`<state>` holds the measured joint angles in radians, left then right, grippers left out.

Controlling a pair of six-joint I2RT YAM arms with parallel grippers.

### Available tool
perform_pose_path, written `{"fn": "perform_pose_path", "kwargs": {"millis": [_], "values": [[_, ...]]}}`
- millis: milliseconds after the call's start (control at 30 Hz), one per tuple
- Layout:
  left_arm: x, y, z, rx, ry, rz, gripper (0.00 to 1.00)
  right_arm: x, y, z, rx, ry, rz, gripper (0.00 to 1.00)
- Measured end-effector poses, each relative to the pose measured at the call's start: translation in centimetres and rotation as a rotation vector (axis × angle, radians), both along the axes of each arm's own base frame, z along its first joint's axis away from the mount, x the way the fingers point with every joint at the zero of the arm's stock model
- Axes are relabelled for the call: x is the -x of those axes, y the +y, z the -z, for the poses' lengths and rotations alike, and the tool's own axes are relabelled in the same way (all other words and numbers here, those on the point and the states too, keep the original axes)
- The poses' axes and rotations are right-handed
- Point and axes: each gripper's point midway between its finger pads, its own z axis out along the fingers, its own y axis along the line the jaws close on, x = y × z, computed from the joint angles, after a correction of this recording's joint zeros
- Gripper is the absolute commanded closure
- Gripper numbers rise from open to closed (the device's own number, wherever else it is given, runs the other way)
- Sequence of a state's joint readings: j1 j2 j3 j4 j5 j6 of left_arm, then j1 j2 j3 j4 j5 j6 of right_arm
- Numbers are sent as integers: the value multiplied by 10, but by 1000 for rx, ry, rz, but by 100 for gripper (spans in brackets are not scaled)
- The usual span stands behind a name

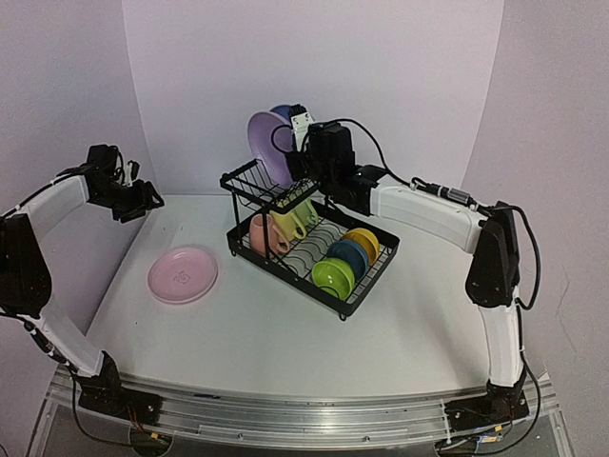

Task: Unload the mixed dishes from the dish rack
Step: Pick up the plate from the dish rack.

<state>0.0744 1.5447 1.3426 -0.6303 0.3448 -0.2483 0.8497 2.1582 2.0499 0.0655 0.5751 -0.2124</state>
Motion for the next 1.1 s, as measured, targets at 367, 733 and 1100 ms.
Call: {"fn": "perform_pose_path", "kwargs": {"millis": [367, 733, 1100], "values": [[-5, -33, -62, -56, -253, 176, 34, -4, -15, -21, 41, -103, 102, 100], [0, -69, -133, -104, -567, 459, 22, 31, 26, -57, 54, -219, -24, 100], [73, -109, -234, -223, -1012, 798, 24, 98, 56, -78, -53, -51, -373, 100]]}}
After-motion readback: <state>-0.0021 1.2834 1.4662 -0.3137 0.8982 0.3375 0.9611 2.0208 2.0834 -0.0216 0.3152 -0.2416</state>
